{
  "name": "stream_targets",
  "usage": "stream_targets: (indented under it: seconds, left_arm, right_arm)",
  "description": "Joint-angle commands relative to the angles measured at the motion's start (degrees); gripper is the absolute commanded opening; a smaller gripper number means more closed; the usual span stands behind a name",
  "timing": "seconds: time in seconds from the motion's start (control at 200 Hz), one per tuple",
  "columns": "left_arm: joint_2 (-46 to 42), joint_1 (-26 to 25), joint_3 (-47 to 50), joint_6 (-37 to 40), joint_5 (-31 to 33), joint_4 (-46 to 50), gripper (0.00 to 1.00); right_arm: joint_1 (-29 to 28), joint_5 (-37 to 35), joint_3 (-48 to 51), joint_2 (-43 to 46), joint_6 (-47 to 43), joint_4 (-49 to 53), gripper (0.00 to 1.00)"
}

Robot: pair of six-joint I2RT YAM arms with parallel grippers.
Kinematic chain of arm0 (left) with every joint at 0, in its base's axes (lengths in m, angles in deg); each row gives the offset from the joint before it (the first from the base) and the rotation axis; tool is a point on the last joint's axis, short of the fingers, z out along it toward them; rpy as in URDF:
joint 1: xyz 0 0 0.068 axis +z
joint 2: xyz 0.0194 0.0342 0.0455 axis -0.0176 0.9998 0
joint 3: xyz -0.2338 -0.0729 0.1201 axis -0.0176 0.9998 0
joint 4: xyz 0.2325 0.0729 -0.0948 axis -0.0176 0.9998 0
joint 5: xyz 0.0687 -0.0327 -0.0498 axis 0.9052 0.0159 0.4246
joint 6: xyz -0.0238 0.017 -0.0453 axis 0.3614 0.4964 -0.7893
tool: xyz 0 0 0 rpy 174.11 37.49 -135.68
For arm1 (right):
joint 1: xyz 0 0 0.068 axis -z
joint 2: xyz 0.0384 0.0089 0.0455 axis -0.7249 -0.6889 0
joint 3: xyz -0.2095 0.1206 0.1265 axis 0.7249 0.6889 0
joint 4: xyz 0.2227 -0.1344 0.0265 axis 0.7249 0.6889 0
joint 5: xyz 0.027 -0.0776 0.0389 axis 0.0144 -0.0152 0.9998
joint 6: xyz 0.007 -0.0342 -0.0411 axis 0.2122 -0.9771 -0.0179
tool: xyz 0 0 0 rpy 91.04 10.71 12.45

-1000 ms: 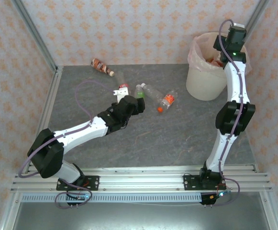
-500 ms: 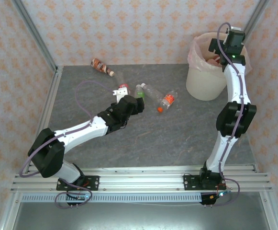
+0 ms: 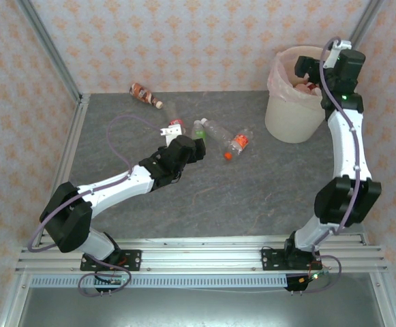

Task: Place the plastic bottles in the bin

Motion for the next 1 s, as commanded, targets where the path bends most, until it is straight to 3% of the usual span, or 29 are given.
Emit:
stream_targets:
  seconds: [0.0, 0.115, 0.175, 0.34, 0.585, 0.801, 0.996]
  left_arm:
    - [0.7, 0.6, -0.1, -2.0, 0.9, 0.0, 1.00]
    - [0.8, 1.0, 0.0, -2.6, 0.1, -0.8, 1.00]
    - [0.9, 1.4, 0.0, -2.8, -0.6, -1.2, 1.00]
    - [0.1, 2.3, 0.5, -4.2, -1.3, -2.0, 1.00]
    - [-0.4, 3.5, 1.8, -7.0, -2.2, -3.3, 1.00]
    - [0.9, 4.0, 1.1, -7.8, -4.5, -4.2, 1.00]
    - [2.1, 4.1, 0.5, -8.3, -5.9, -4.8, 1.00]
  right_arm:
    - [0.3, 7.2, 3.7, 6.3, 7.4, -1.6, 0.99]
    - [-0.4, 15.5, 8.5, 8.8, 18.1, -3.6, 0.99]
    - [-2.4, 16.9, 10.4, 9.7, 19.4, -2.8, 0.99]
    - [-12.8, 7.7, 14.8, 11.9, 14.4, 0.7, 0.99]
    - [-22.3, -4.4, 23.2, 11.5, 21.8, 0.5, 0.99]
    - [-23.1, -10.2, 29.7, 9.9, 31.7, 0.9, 0.99]
    - [-23.1, -8.5, 30.8, 5.7, 36.7, 2.2, 0.97]
